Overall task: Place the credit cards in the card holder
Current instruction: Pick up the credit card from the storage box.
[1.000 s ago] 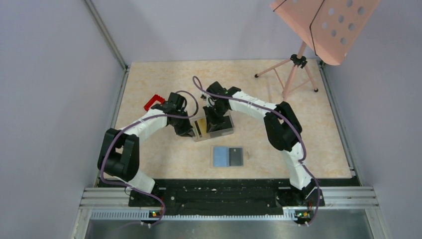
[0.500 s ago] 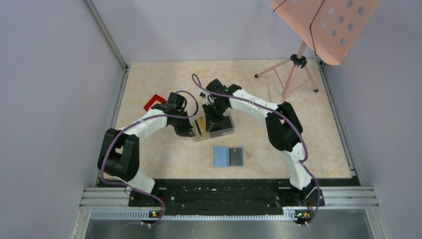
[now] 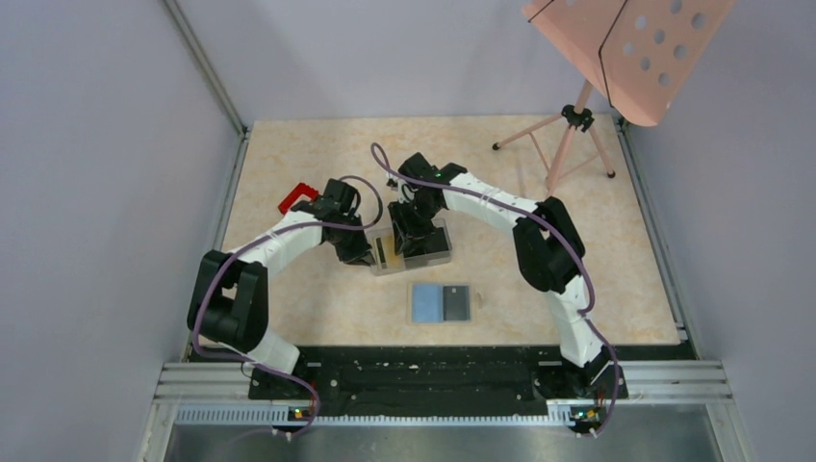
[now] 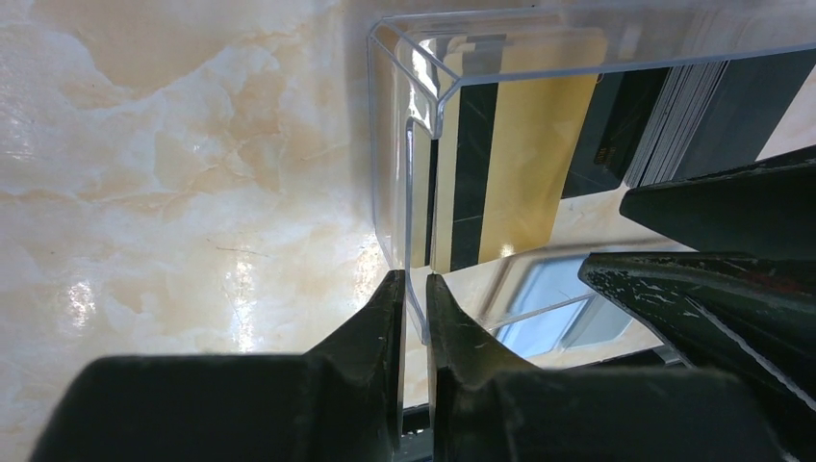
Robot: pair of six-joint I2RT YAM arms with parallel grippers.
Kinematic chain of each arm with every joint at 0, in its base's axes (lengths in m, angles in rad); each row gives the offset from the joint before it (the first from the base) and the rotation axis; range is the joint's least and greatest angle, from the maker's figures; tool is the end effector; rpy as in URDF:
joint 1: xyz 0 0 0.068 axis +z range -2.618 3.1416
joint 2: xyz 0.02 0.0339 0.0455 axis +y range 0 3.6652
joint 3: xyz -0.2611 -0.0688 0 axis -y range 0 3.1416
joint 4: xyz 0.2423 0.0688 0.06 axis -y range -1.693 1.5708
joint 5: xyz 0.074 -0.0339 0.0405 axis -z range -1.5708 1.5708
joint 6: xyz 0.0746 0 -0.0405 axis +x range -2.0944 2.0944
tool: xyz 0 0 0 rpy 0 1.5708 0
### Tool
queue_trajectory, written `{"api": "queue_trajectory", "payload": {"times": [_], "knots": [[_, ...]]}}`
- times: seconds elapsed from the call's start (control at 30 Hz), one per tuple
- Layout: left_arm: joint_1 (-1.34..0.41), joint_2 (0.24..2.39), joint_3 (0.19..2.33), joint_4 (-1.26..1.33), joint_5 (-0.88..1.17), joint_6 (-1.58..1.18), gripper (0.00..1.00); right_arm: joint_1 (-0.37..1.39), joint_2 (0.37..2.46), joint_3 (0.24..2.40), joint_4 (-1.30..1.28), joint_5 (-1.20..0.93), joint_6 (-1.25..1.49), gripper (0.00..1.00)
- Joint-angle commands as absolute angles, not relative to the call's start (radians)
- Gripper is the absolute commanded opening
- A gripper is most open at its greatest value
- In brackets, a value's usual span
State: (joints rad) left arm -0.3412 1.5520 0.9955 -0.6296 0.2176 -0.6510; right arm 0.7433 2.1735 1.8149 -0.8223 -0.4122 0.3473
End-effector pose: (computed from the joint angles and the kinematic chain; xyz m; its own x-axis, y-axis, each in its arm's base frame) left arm 0.2845 -0.1181 0.1614 -0.9391 -0.2944 -0.1773 -0.2087 0.8983 -0.3866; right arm 0.3259 0.3401 0.1681 -0.8895 -0.3940 -0.2313 -0.4567 0.7504 0.4778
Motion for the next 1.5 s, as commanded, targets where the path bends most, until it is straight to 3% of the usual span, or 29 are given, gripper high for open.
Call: {"api": "queue_trajectory", "payload": {"times": [0.0, 0.4, 0.87, 1.23, 1.47], "knots": [[-0.345, 1.467, 1.047, -0.565, 0.252, -0.642, 0.15, 0.753, 2.184, 1.834, -0.806, -0.405, 0.337, 0.37], [-0.38, 1.492, 1.125, -0.594, 0.172, -0.614, 0.14, 0.715, 2.135, 1.735, -0.693, -0.462, 0.393, 0.38], [-0.384, 1.515, 1.187, -0.751, 0.056, -0.52, 0.25, 0.709, 2.145, 1.715, -0.692, -0.456, 0.381, 0.4], [-0.416, 1.709, 1.286, -0.685, 0.121, -0.516, 0.05, 0.685, 2.135, 1.688, -0.649, -0.488, 0.419, 0.42], [-0.433, 1.759, 1.3, -0.727, 0.035, -0.515, 0.03, 0.656, 2.109, 1.631, -0.587, -0.53, 0.455, 0.45]]}}
